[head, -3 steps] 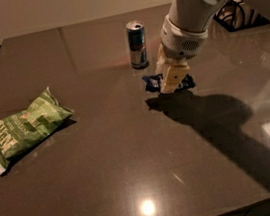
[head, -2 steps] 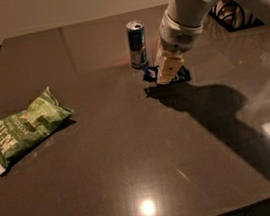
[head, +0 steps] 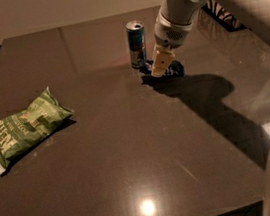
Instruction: Move rxbar blueberry near redbull can
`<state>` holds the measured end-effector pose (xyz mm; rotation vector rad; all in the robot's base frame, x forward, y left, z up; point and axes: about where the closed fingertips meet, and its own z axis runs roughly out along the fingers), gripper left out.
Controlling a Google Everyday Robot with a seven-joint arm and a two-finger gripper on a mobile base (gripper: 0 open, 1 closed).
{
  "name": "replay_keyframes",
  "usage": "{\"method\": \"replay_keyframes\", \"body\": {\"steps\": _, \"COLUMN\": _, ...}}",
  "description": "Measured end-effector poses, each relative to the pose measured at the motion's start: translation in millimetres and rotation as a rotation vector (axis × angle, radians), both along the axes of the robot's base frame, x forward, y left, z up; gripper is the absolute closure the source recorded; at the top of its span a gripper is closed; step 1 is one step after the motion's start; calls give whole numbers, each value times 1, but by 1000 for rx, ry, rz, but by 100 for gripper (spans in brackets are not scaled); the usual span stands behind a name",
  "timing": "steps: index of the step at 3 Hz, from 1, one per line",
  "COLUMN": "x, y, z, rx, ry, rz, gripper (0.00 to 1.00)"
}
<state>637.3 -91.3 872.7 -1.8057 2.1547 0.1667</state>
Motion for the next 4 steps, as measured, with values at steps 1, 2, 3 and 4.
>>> {"method": "replay_keyframes", "body": {"steps": 1, "x": 13, "y": -4, "z": -8, "rx": -29, "ry": 12, "rz": -48, "gripper": 82}}
{"method": "replay_keyframes", "body": {"steps": 2, "x": 21, "y": -9, "z": -13, "rx": -52, "ry": 20, "rz": -78, "gripper": 59}}
{"method": "replay_keyframes", "body": {"steps": 3, "x": 20, "y": -15, "z": -12, "rx": -54, "ry": -13, "rz": -99, "gripper": 35}}
{"method": "replay_keyframes", "body": {"steps": 4, "x": 21, "y": -14, "z": -14, "rx": -53, "ry": -14, "rz": -98, "gripper": 12}}
